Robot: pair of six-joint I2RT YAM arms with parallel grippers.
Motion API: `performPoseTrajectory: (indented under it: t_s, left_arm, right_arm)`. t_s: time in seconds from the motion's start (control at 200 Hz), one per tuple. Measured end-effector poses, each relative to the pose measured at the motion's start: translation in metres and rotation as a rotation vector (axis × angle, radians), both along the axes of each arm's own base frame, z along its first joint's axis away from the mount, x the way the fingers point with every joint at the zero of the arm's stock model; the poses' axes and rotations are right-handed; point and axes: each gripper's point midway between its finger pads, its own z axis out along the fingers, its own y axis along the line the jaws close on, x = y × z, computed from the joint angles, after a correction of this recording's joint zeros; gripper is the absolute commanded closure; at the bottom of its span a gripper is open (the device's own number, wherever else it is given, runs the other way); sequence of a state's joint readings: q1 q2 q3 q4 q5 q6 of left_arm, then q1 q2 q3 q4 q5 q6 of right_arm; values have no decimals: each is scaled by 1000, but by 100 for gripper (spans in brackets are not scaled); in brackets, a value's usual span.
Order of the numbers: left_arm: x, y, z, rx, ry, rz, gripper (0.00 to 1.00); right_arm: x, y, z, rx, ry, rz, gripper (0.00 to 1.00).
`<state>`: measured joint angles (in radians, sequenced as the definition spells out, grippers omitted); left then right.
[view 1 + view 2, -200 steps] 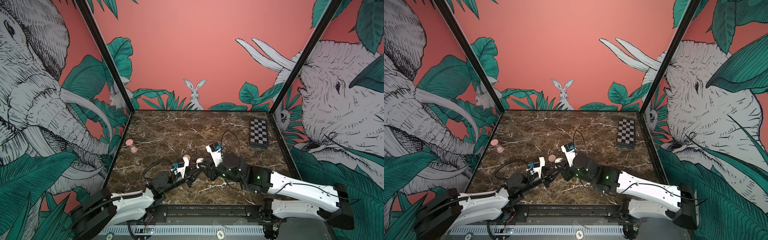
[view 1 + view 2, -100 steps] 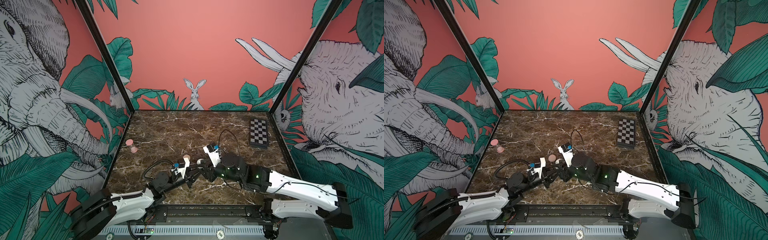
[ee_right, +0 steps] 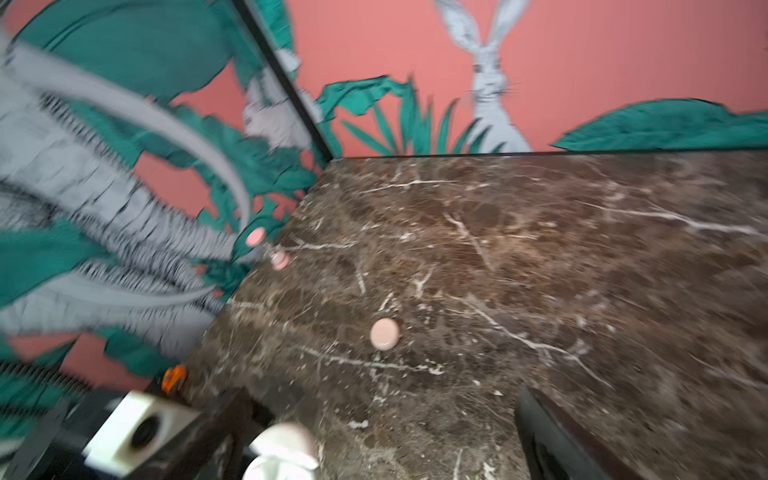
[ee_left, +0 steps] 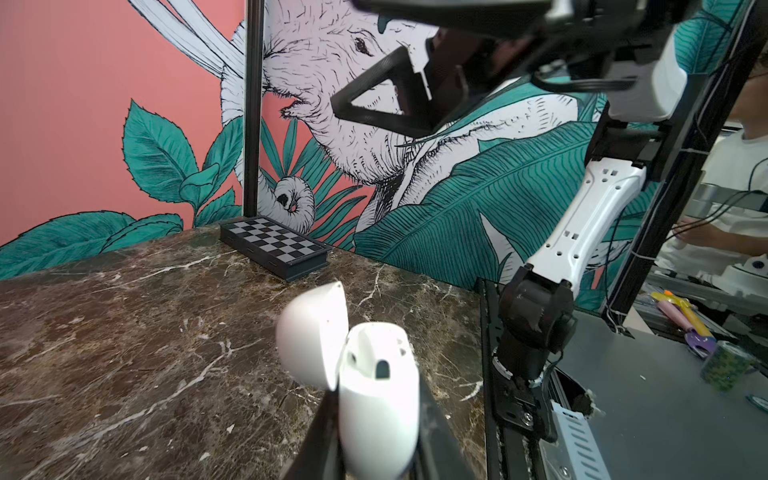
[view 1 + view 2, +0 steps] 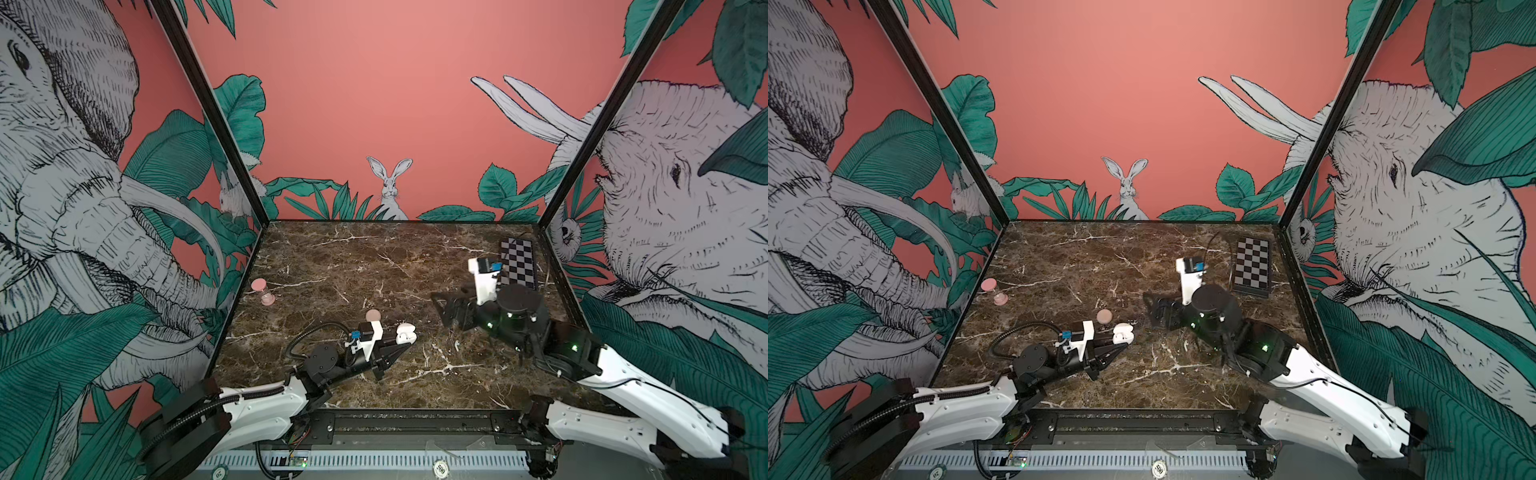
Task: Insert the wireless bluetooth earbuds into the charging case
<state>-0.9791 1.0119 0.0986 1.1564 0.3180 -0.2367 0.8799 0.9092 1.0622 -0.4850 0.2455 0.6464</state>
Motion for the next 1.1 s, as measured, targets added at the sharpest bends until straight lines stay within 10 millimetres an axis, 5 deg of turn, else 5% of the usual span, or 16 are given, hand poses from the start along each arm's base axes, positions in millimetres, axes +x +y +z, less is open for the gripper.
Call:
performPoseTrajectory:
  t_s: [0.145, 0.315, 0.395, 0.62, 0.775, 1.1]
  left_arm:
    - [-6, -3, -3, 11, -3, -39, 100]
    - [-15, -6, -4, 20, -21, -76, 100]
    - [-19, -7, -5, 25, -27, -93, 100]
    - [-35, -11, -7, 47, -55, -141, 100]
    - [-42, -12, -7, 55, -79, -160, 100]
    - [-47, -14, -12, 82, -87, -176, 100]
  right_arm:
    - [26, -50, -64, -118, 262, -202, 12]
    - [16, -55, -167, -293, 610, -214, 24]
    - [6, -55, -195, -357, 717, -197, 29]
    - [-2, -48, -238, -451, 859, -137, 49]
    - [-8, -46, -262, -495, 931, -103, 55]
    - [-10, -46, -281, -556, 964, -76, 63]
